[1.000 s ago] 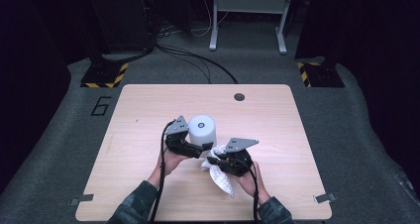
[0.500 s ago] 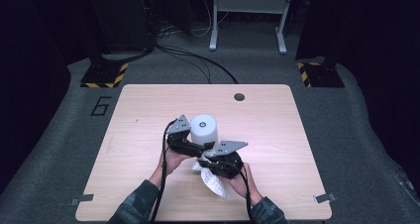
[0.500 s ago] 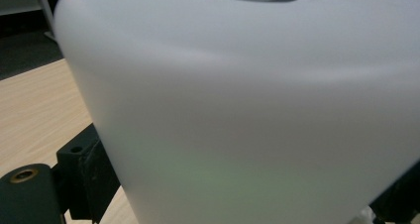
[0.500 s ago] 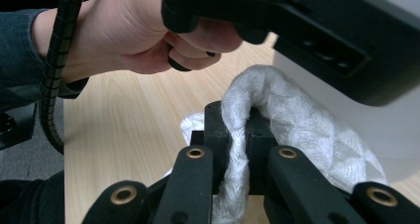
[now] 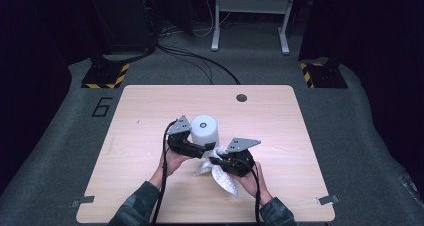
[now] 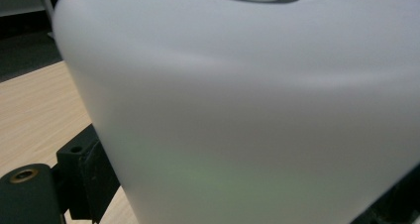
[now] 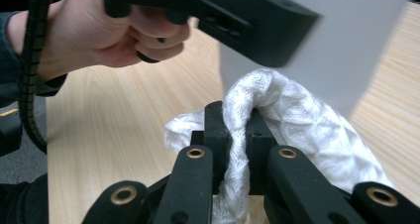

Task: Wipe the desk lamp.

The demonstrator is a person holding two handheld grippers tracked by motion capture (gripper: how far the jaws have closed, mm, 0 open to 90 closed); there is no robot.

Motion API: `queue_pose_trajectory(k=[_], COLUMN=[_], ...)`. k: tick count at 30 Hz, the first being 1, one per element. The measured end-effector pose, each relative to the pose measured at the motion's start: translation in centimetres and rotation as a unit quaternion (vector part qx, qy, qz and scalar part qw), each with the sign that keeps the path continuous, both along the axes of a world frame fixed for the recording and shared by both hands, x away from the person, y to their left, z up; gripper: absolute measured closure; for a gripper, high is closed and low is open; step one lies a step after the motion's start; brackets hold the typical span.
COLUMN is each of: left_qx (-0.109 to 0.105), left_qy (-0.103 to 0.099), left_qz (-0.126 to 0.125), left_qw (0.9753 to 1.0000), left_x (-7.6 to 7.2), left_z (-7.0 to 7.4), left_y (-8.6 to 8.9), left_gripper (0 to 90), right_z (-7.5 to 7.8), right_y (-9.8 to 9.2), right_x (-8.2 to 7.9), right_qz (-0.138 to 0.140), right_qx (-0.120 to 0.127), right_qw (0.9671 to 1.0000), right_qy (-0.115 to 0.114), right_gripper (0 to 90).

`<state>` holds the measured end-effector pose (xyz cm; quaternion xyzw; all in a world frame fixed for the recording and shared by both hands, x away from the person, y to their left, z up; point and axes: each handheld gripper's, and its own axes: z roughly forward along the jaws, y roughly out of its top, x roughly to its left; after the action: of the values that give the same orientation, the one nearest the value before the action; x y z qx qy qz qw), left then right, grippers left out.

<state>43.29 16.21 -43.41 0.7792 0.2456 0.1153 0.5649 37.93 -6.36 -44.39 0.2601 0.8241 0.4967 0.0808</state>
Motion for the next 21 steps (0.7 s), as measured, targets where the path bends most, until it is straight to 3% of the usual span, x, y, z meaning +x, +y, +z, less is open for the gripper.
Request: queue_pose_trajectory(k=[9, 13, 21], left_qx=[0.004, 0.006, 0.009], left_qy=[0.003, 0.004, 0.008], left_qz=[-0.006, -0.013, -0.022], left_qw=[1.0000, 0.9999, 0.9997], left_x=[0.0, -0.2, -0.3], left_z=[-0.1, -0.2, -0.5], left_y=[0.1, -0.3, -0.8], left_gripper=[8.7, 8.7, 8.7], right_z=[0.5, 1.5, 3.4], right_y=[-1.8, -2.8, -3.3], right_x=[1.2, 2.0, 2.4], right_qz=[-0.033, -0.051, -0.061], right_qx=[0.002, 0.017, 0.036], right_qw=[0.9994, 0.9985, 0.9970], right_qy=[-0.006, -0.010, -0.030], right_gripper=[84.7, 84.6, 84.6])
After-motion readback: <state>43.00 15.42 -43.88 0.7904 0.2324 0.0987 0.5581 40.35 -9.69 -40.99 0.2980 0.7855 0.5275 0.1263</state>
